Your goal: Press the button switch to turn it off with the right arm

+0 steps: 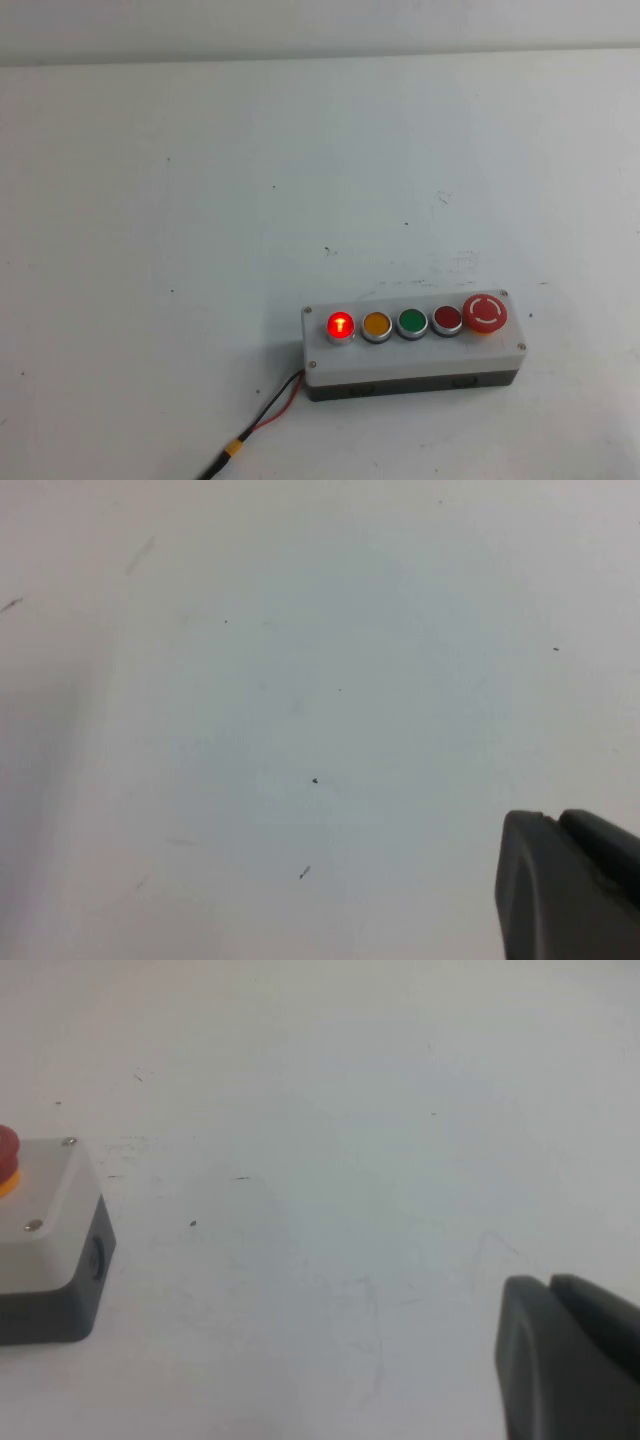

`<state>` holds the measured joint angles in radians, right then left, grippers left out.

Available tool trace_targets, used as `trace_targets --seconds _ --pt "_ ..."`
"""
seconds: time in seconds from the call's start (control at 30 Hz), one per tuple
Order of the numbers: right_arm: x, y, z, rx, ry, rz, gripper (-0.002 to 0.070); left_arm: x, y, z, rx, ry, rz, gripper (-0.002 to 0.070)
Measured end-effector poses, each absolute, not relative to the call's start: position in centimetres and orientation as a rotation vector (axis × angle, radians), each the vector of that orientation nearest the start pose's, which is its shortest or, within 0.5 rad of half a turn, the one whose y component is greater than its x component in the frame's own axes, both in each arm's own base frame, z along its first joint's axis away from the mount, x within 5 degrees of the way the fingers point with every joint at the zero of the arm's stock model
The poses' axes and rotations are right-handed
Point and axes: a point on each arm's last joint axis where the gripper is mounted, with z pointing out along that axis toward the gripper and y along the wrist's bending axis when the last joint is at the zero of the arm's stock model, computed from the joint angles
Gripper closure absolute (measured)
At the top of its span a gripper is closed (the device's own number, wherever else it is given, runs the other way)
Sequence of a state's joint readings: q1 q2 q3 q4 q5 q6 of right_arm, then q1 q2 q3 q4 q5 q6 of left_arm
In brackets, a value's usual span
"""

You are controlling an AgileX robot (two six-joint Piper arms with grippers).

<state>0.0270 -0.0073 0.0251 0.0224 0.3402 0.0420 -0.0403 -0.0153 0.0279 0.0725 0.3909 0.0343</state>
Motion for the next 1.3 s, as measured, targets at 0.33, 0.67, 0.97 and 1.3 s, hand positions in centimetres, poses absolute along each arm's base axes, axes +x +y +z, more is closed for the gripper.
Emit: trace_targets --seconds 0.33,0.67,0.97,1.3 --pt "5.36 0.21 17.44 0.028 1.842 0.070 0.0692 5.20 0.04 16.96 0.115 1.883 0.068 0.0677" --pt "5.36 0.21 17.44 0.028 1.842 0.070 0.0692 5.20 0.04 16.96 0.115 1.883 0.068 0.0677" --pt "5.36 0.21 17.44 0.028 1.842 0.070 0.0692 5.20 0.04 16.96 0.115 1.883 0.068 0.0677" --pt "5.38 0.34 17.54 0.055 1.832 0.111 0.0692 5.20 0.04 16.96 0.115 1.883 0.068 0.0677"
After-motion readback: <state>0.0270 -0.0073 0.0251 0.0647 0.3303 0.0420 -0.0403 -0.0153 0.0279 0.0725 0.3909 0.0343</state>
